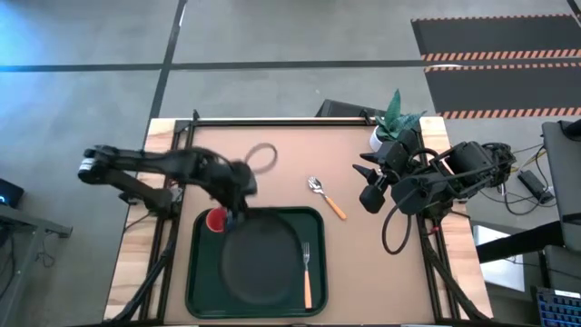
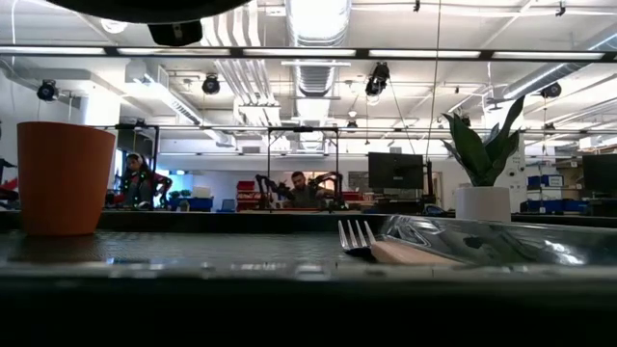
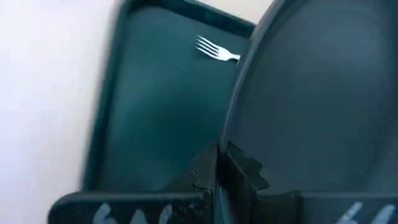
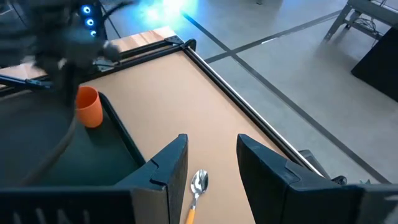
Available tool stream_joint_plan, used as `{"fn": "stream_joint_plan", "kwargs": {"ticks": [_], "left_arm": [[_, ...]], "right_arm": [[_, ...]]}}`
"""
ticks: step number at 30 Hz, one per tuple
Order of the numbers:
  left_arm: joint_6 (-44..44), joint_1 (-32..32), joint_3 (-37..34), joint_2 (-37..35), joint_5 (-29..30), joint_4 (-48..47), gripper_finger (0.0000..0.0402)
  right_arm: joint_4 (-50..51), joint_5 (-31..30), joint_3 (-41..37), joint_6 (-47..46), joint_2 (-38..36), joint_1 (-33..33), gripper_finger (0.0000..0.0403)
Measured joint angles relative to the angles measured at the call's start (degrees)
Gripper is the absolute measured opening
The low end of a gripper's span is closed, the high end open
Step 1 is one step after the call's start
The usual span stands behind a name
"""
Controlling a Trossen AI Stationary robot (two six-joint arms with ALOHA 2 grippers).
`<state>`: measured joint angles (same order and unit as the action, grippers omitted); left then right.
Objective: Pick and place plate/cup/fork/spoon on tray
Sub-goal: Put the black plate on the center of the black tray
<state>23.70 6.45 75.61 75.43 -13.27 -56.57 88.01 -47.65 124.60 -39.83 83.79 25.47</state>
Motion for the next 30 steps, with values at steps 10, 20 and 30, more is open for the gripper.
{"fn": "stream_joint_plan", "kwargs": {"ticks": [10, 20, 30], "left_arm": [[1.6, 5.4, -0.8, 6.9, -4.4, 3.6, 0.0], [2.9, 5.7, -11.0, 8.2, -4.1, 6.1, 0.0], [2.3, 5.8, -18.9, 15.9, -3.9, 15.6, 0.0]], "right_arm": [[0.0, 0.0, 0.0, 0.9, 0.0, 0.0, 0.0128], [0.0, 0.0, 0.0, 3.5, 0.0, 0.0, 0.0128], [0.0, 0.1, -0.1, 3.7, 0.0, 0.0, 0.0128]]}}
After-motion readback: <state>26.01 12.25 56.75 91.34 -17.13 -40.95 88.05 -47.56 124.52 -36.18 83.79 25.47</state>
